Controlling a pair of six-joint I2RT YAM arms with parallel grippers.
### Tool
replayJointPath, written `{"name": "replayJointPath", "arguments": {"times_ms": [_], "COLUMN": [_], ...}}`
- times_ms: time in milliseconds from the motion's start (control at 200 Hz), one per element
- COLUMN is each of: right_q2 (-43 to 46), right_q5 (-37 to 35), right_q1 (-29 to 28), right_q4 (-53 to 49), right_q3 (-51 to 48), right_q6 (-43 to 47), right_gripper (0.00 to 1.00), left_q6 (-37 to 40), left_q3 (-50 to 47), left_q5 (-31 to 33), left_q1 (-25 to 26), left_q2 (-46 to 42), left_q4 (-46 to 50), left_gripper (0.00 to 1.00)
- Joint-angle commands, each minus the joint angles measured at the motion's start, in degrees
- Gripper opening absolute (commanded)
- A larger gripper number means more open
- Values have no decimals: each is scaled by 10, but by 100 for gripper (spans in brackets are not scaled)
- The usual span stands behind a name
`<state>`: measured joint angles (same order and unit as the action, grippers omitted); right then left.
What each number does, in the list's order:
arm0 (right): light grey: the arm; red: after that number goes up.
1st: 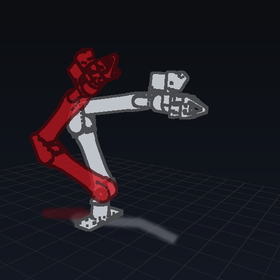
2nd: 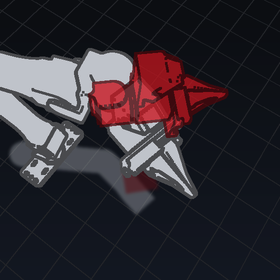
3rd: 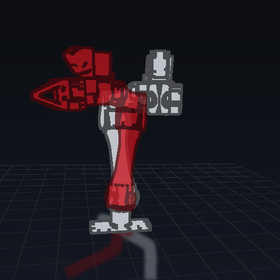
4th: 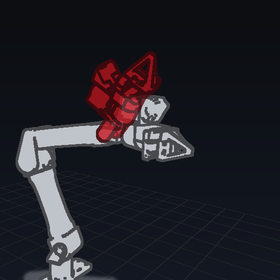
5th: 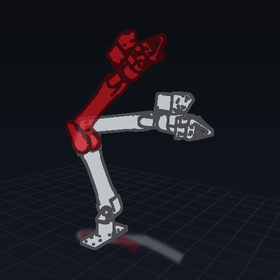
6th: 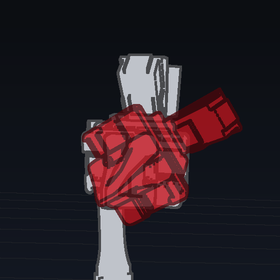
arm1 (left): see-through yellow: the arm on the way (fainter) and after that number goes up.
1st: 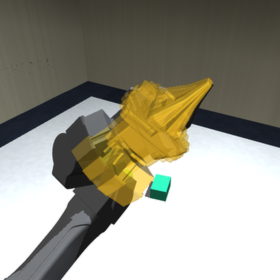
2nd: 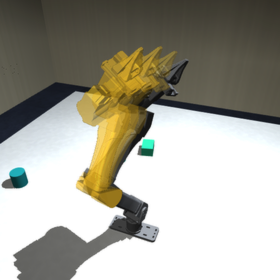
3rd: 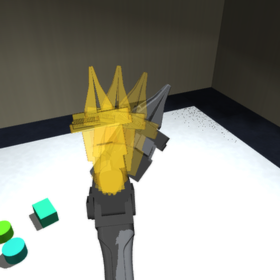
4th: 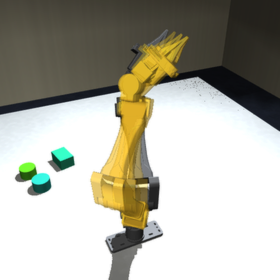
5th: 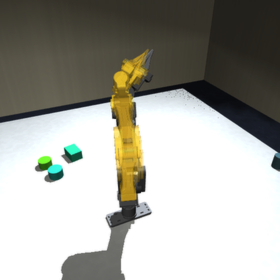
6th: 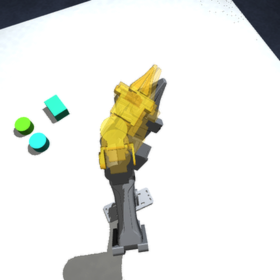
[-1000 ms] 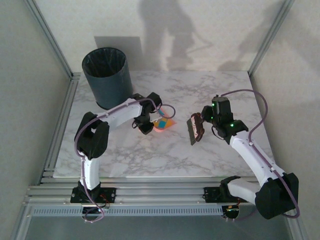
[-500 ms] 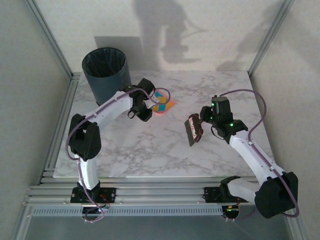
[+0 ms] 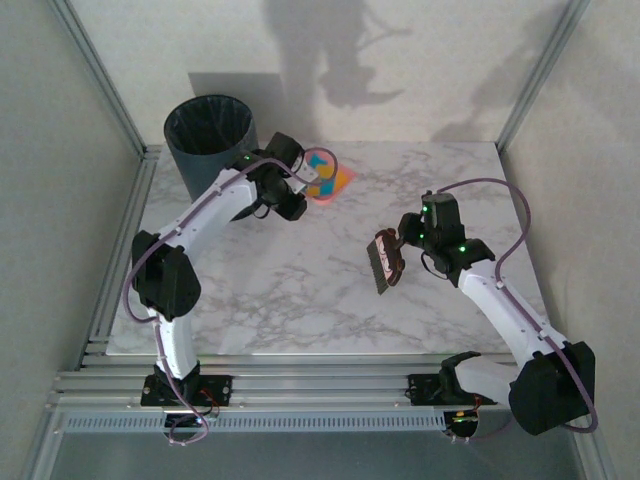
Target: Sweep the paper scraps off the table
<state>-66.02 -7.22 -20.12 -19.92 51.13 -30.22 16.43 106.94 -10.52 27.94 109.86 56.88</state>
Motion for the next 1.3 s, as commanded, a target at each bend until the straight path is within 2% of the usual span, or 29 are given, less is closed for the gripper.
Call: {"name": "replayJointPath", "arguments": {"times_ms": [0, 566, 921, 1297], "right_q2": [-5, -12, -15, -13], "right_q5": [10, 19, 22, 22], "right_q1": [3, 3, 3, 3], "right_q4": [19, 20, 23, 19], "right_q3": [6, 6, 5, 4], "right_q6": [6, 5, 3, 2], "right_gripper": [0, 0, 0, 0], "left_q6": [-10, -42, -65, -132], "left_q3": [43, 141, 146, 116], "left_q5": [-9, -35, -100, -240], "left_q1": [-13, -64, -132, -198], "left_q2": [-14, -15, -29, -58], "left_q4": [29, 30, 7, -81], "left_gripper": [3, 4, 4, 3]}}
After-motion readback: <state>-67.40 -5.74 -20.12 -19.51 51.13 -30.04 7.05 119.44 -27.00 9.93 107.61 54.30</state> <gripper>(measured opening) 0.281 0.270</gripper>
